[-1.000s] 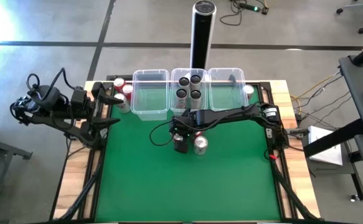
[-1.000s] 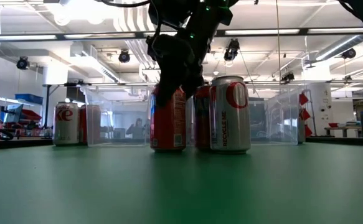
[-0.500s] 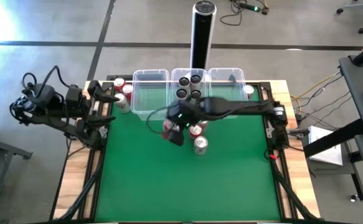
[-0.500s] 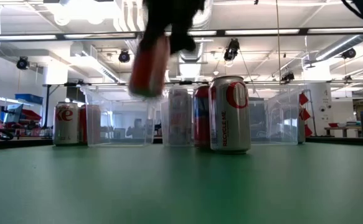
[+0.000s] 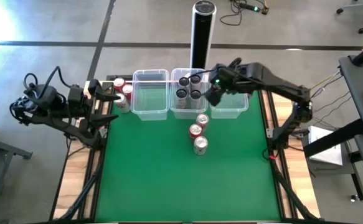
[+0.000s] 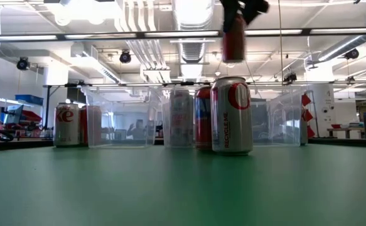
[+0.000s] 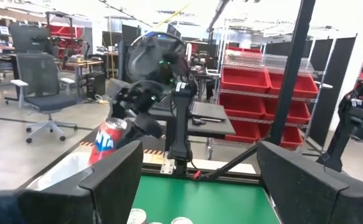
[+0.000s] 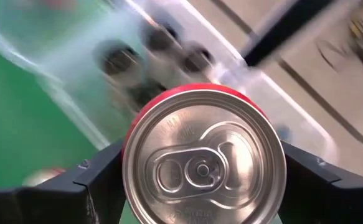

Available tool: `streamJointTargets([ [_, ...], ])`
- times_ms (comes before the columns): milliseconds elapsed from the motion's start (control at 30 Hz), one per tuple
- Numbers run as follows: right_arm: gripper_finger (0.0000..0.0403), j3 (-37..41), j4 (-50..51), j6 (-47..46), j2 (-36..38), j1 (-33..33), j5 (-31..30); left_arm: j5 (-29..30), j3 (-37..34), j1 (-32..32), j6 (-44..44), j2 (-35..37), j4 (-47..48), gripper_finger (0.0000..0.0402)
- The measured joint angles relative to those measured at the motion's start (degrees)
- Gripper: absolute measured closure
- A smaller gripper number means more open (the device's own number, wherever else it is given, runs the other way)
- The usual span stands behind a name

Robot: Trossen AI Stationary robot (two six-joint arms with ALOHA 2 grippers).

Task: Sort soda cans
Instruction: Put the red soda can into the right transparent bin

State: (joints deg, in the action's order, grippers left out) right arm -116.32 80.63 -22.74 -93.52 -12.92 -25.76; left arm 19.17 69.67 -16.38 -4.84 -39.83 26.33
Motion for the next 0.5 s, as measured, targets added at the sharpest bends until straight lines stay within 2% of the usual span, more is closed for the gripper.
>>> streamJointTargets([
  [200,0.0104,12.85,-2.42,1.44,8.08,-10.9,3.0,-0.01,0.0,-0.02,0.85,-0.21,0.0,0.0102],
  [333,0.0104,21.83,-10.75,5.84,10.77,-17.86,9.58,-0.01,0.0,0.0,2.26,-0.11,0.05,0.0102],
  [433,0.0103,27.73,-17.34,10.56,10.99,-20.76,16.16,0.1,0.0,0.0,2.53,0.18,0.03,0.0102],
  [500,0.0103,30.91,-20.86,13.76,10.84,-21.94,18.36,1.77,-0.02,-0.02,2.22,0.57,0.04,0.0102],
])
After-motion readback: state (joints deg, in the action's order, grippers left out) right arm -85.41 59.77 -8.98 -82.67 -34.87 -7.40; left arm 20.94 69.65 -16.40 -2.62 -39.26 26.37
